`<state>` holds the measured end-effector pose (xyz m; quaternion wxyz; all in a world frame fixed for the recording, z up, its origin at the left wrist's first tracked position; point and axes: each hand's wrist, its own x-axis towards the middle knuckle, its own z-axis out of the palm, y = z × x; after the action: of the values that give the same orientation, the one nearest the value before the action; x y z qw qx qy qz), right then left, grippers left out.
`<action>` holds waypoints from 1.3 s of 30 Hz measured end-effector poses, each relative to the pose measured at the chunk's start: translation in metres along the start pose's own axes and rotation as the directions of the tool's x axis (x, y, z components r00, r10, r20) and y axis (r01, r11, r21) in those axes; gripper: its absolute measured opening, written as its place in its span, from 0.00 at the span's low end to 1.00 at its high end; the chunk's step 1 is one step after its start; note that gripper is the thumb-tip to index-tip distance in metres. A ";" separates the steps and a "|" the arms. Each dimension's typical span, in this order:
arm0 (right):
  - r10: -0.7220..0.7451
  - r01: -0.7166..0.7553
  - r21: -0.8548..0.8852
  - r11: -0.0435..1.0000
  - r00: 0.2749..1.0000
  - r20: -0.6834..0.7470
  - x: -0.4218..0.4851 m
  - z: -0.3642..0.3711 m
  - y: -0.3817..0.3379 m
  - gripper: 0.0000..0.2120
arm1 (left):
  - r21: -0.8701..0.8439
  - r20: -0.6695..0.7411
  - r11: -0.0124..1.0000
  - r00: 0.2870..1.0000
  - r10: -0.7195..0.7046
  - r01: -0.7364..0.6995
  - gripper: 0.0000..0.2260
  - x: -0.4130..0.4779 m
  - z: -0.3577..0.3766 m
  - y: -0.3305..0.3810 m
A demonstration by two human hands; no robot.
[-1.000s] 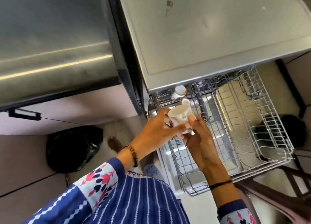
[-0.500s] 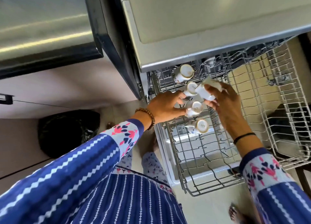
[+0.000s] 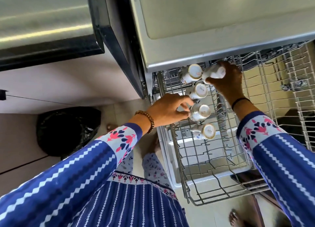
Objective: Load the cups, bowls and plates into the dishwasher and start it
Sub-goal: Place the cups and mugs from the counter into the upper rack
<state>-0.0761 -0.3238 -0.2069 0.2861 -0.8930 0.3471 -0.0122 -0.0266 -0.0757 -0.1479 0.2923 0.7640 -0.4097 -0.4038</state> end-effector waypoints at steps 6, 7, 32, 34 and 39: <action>-0.002 0.016 -0.116 0.993 0.993 0.119 0.011 0.007 -0.005 0.38 | -0.013 -0.017 1.000 1.000 0.019 -0.019 0.13 -0.001 0.000 -0.002; -0.005 0.019 -0.115 0.993 0.994 0.114 0.011 0.008 -0.006 0.37 | -0.021 -0.027 1.000 0.999 0.020 -0.021 0.13 0.000 0.000 -0.002; -0.064 0.005 0.316 0.949 0.982 0.177 -0.166 -0.031 -0.133 0.14 | -0.186 -0.209 0.982 0.975 -0.071 0.031 0.12 -0.101 -0.064 0.029; -0.131 0.061 0.350 0.935 0.974 0.182 -0.181 -0.031 -0.160 0.11 | -0.183 -0.285 0.982 0.954 -0.095 0.043 0.12 -0.127 -0.077 0.025; -0.352 0.254 0.400 0.880 0.916 0.192 -0.195 -0.031 -0.232 0.08 | -0.145 -0.482 0.988 0.869 -0.109 0.043 0.12 -0.188 -0.110 0.019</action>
<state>-0.0891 -0.0789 -0.0263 0.4852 -0.8608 0.1532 -0.0051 -0.0029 0.0895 -0.0065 0.4193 0.8360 -0.2652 -0.2346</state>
